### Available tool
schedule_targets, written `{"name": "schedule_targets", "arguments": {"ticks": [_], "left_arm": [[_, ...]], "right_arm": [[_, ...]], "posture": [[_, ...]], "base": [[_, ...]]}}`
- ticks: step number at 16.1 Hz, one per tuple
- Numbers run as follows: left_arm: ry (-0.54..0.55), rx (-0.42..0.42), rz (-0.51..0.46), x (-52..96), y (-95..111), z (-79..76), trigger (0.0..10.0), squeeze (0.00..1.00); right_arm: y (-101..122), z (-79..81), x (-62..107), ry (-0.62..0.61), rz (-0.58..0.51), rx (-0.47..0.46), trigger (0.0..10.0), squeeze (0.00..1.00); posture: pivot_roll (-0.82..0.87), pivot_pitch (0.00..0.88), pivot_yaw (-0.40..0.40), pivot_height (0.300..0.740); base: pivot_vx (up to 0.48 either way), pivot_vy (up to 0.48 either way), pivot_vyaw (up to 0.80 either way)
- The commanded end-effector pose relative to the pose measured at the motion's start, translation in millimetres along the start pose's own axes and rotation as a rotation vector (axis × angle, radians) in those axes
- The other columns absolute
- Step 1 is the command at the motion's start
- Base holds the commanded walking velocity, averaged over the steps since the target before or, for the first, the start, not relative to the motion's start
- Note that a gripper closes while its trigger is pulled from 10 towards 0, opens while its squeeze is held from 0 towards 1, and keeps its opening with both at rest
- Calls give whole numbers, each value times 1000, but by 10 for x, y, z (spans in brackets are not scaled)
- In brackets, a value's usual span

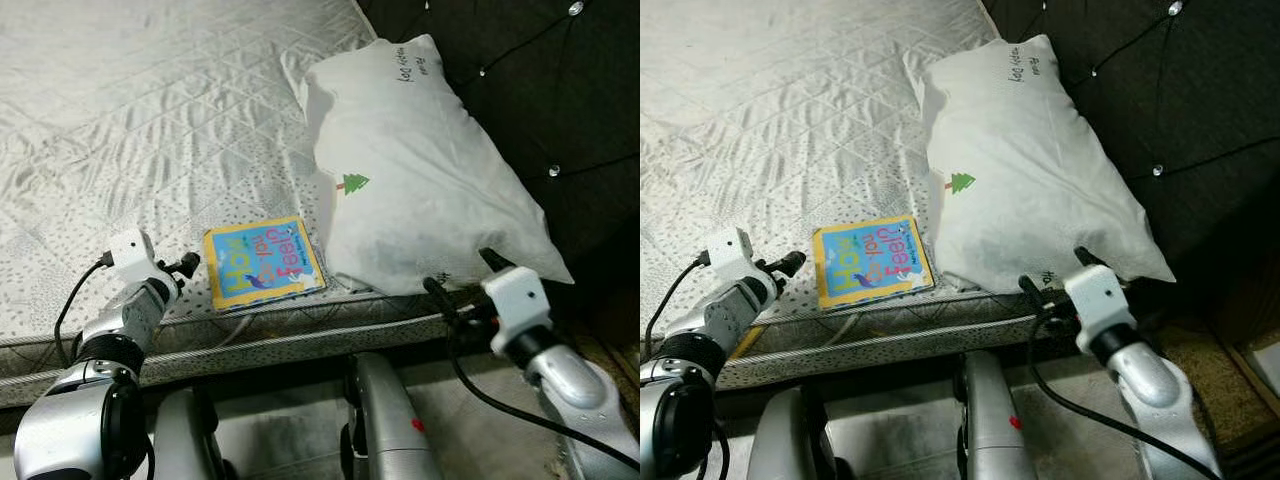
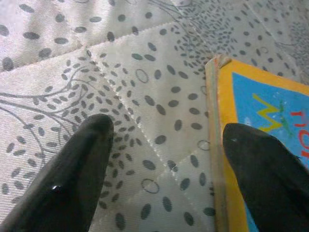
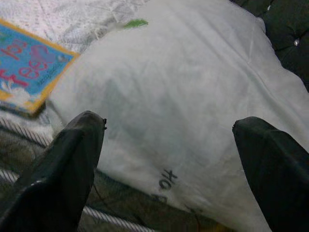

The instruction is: Clean up the room

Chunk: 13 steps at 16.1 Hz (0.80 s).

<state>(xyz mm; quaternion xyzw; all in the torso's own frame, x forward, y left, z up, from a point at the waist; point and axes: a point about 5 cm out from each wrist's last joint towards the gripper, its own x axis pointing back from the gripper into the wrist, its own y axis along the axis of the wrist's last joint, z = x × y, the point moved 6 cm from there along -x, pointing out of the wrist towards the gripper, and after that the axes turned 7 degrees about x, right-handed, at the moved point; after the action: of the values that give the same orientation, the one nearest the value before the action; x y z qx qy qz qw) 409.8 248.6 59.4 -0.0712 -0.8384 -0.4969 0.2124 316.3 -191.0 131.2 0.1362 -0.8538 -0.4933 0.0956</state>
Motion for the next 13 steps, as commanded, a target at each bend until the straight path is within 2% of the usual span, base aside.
{"name": "schedule_targets", "arguments": {"ticks": [1, 4, 8, 9, 13], "left_arm": [[26, -21, 8, 2, -47, 47, 10000, 0], [41, -29, 8, -2, -9, 61, 10000, 0], [131, 52, 12, 18, -13, 222, 10000, 0], [158, 59, -1, 32, -5, 294, 10000, 0], [177, 44, -6, 52, 70, 378, 10000, 0]], "right_arm": [[5, -129, 88, -31, 11, 14, 10000, 0], [-19, -155, 171, -25, 30, 23, 10000, 0], [-59, -148, 195, -18, 48, 22, 10000, 0], [-57, -135, 200, -14, 52, 19, 10000, 0], [-68, -135, 222, -12, 59, 19, 10000, 0]], "posture": [[-299, 220, -67, 541], [-306, 240, -71, 541], [-301, 253, -68, 541], [-301, 255, -69, 541], [-304, 257, -63, 541]], "base": [[0, 0, 0], [0, 0, 0], [0, 0, 0], [0, 0, 0], [0, 0, 0]]}}
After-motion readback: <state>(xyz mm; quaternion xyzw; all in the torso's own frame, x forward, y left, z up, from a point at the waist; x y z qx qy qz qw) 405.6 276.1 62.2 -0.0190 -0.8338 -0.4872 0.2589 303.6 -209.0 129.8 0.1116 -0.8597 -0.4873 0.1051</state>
